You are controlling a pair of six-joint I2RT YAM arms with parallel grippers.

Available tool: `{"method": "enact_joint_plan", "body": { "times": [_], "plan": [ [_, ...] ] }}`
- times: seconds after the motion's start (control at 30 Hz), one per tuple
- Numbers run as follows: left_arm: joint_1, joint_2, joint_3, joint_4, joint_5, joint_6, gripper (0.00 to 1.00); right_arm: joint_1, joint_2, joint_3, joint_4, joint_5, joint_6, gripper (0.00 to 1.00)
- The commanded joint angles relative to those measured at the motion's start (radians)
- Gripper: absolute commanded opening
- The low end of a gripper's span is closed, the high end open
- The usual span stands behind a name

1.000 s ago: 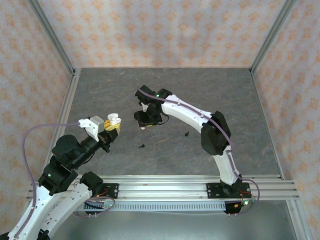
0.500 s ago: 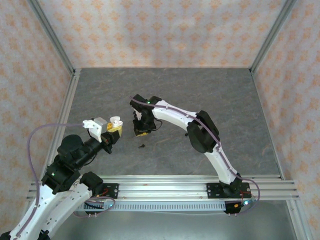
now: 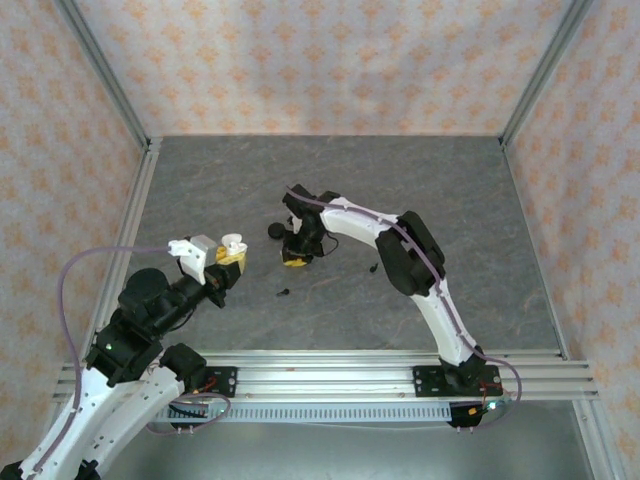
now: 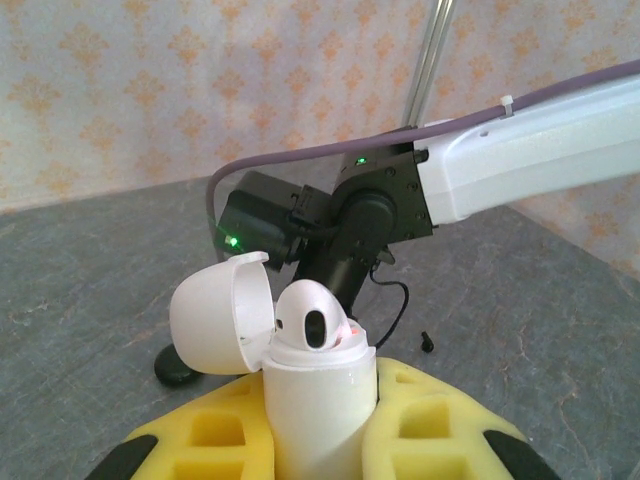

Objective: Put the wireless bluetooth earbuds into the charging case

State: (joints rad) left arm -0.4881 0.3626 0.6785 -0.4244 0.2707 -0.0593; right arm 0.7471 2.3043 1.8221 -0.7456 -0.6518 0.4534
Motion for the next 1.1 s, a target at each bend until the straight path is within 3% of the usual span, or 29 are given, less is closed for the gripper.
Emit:
{"method": "enact_joint_plan", "body": {
  "times": [0.0,0.2,0.37,0.5,0.57,0.9,1.07],
  "plan": [
    [0.01,0.015,-0.008,0.033,-0.022,-0.007,0.0,-0.053,-0.008,-0.018,0.056,0.052,0.053,0.2],
    [0.01,0.051,-0.009,0.052,-0.014,0.002,0.0,-0.123,-0.048,-0.082,0.114,0.074,0.129,0.2],
    [0.01,0.074,-0.007,0.063,-0.016,0.009,0.0,-0.121,-0.084,-0.087,0.105,0.067,0.164,0.21],
    [0.011,0.091,-0.009,0.082,-0.022,0.017,0.0,-0.091,-0.123,-0.131,0.123,0.074,0.229,0.37],
    [0.012,0.102,-0.011,0.097,-0.023,0.018,0.0,-0.084,-0.127,-0.166,0.166,0.047,0.288,0.39],
    [0.01,0.169,-0.009,0.147,-0.02,0.035,0.0,-0.04,-0.093,-0.095,0.139,0.017,0.326,0.39],
    [0.01,0.177,-0.009,0.155,-0.024,0.038,0.0,-0.024,-0.091,-0.073,0.123,0.012,0.325,0.31]
  ]
}}
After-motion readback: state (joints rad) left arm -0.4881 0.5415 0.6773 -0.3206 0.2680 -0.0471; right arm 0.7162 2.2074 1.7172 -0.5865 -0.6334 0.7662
